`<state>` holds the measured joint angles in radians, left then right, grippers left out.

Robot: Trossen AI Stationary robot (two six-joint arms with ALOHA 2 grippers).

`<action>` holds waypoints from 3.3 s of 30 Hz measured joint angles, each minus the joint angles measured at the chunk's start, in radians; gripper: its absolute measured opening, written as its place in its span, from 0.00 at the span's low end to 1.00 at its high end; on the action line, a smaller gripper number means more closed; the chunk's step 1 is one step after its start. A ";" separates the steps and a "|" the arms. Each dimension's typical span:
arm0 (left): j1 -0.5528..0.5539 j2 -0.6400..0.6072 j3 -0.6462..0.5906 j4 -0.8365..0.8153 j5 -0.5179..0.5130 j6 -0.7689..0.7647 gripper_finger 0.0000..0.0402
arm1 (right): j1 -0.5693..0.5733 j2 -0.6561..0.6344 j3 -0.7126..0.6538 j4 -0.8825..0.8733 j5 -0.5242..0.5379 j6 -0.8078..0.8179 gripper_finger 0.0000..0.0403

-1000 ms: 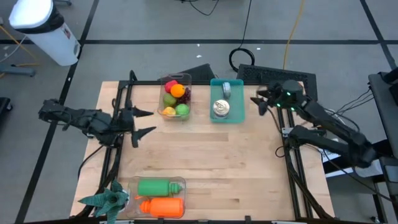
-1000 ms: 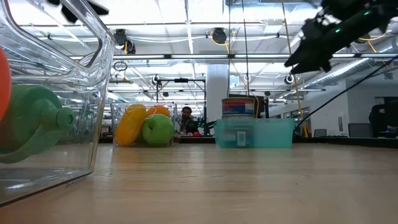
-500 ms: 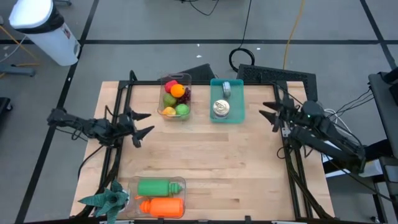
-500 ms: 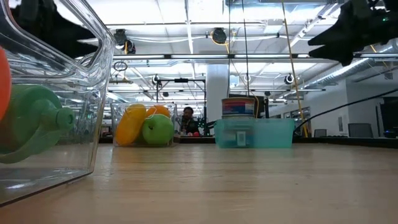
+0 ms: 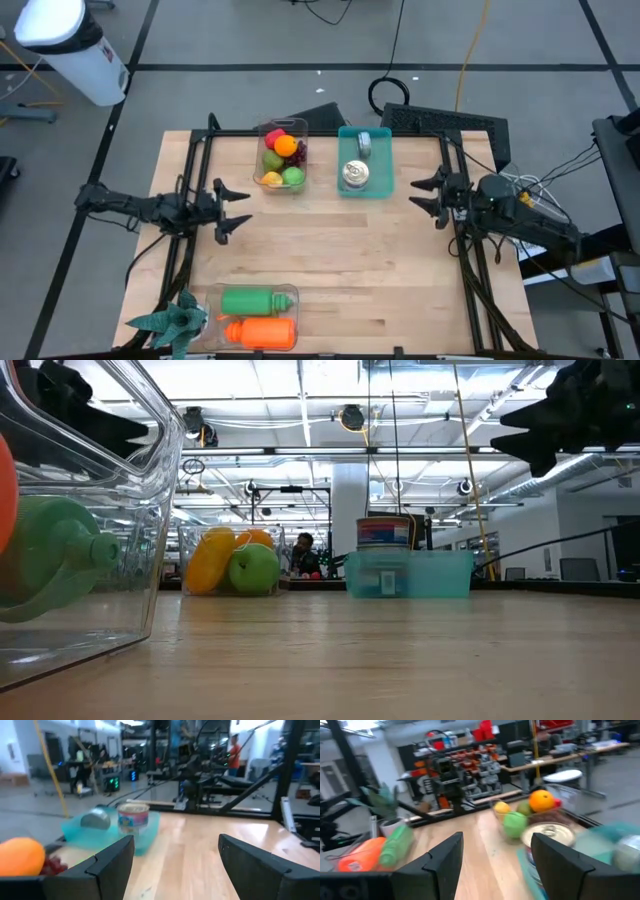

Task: Pick & Place Food Item
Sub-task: Return to Home Position

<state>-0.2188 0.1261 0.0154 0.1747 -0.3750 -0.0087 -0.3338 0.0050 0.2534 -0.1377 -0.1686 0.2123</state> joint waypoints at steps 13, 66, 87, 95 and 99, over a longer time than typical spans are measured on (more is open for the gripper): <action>0.008 -0.061 0.001 -0.071 0.110 0.001 0.73 | 0.252 0.002 -0.182 0.247 0.190 -0.086 0.54; 0.008 -0.061 0.001 -0.119 0.141 0.004 0.73 | 0.382 0.002 -0.239 0.179 0.167 -0.330 0.55; 0.008 -0.061 0.001 -0.118 0.141 0.005 0.73 | 0.382 0.002 -0.239 0.178 0.167 -0.330 0.55; 0.008 -0.061 0.001 -0.118 0.141 0.005 0.73 | 0.382 0.002 -0.239 0.178 0.167 -0.330 0.55; 0.008 -0.061 0.001 -0.118 0.141 0.005 0.73 | 0.382 0.002 -0.239 0.178 0.167 -0.330 0.55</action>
<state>-0.2108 0.0650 0.0162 0.0566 -0.2340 -0.0040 0.0483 0.0074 0.0139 0.0406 -0.0013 -0.1173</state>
